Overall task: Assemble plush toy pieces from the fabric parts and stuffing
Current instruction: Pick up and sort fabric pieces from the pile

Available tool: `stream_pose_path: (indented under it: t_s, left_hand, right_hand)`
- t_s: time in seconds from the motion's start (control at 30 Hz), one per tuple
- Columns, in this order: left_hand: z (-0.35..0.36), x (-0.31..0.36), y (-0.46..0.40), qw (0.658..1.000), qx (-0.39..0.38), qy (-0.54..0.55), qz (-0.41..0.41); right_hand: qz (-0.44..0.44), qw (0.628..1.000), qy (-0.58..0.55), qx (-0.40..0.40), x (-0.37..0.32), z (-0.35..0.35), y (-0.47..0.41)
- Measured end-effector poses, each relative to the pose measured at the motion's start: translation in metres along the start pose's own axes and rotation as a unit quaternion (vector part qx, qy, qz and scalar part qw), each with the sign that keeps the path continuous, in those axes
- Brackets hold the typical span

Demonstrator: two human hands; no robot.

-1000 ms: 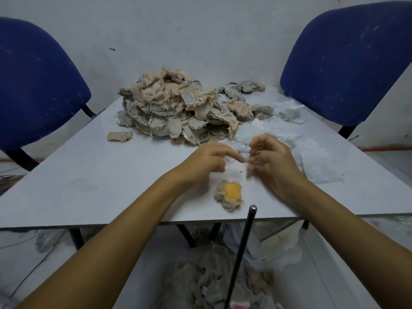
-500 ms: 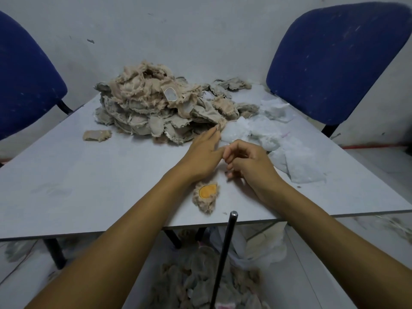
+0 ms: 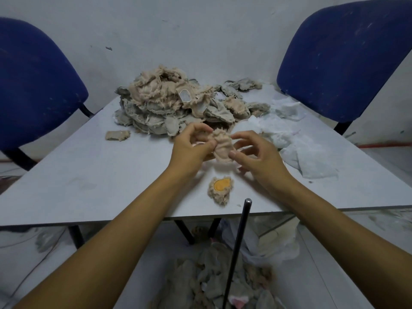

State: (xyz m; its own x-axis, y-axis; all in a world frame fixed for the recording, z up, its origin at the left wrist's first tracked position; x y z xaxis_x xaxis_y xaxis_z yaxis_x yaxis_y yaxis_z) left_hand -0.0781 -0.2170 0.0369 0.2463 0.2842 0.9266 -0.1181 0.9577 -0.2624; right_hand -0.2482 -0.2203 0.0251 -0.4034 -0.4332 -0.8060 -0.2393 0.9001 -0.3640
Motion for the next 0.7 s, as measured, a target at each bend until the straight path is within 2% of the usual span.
stream_pose_path:
  t_s: [0.13, 0.2, 0.27, 0.37, 0.47, 0.57, 0.7]
  left_hand:
    - [0.008, -0.009, 0.010, 0.992, -0.096, -0.043, -0.068]
    - [0.014, -0.008, 0.016, 0.978, -0.165, -0.121, -0.049]
    - [0.016, -0.006, 0.020, 0.961, -0.193, -0.196, -0.012]
    - [0.009, -0.006, 0.018, 0.968, -0.154, -0.199, -0.011]
    - [0.003, -0.010, 0.016, 0.983, -0.120, -0.122, -0.063]
    - [0.000, -0.015, 0.015, 0.987, -0.109, -0.063, -0.104]
    - [0.000, -0.018, 0.014, 0.981, -0.132, -0.069, -0.126]
  right_hand:
    - [-0.009, 0.999, -0.043, -0.004, 0.001, -0.002, 0.001]
    - [-0.012, 0.998, -0.058, -0.017, 0.001, 0.000, 0.002]
    - [-0.013, 0.998, -0.053, -0.029, 0.001, 0.002, 0.002]
    - [-0.013, 0.998, -0.022, -0.059, -0.001, 0.007, 0.002]
    - [-0.017, 0.994, 0.021, -0.102, -0.004, 0.015, 0.004]
    - [-0.027, 0.989, 0.096, -0.112, -0.005, 0.017, 0.003]
    - [-0.051, 0.976, 0.181, -0.109, -0.007, 0.019, 0.003]
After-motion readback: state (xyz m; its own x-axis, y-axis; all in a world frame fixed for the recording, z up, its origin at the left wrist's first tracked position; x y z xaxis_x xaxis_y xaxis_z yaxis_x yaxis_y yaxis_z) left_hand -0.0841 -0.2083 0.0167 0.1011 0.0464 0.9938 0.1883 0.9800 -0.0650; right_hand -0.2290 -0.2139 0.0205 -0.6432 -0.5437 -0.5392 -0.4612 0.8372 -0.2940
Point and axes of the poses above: each hand's wrist, its own y-axis away from the middle knuckle, its own z-axis out of the palm, x = y × z, the point moved 8 cm from there along -y, towards the middle knuckle, and after that the axes turned 14 degrees about y, right-handed, at the moved point
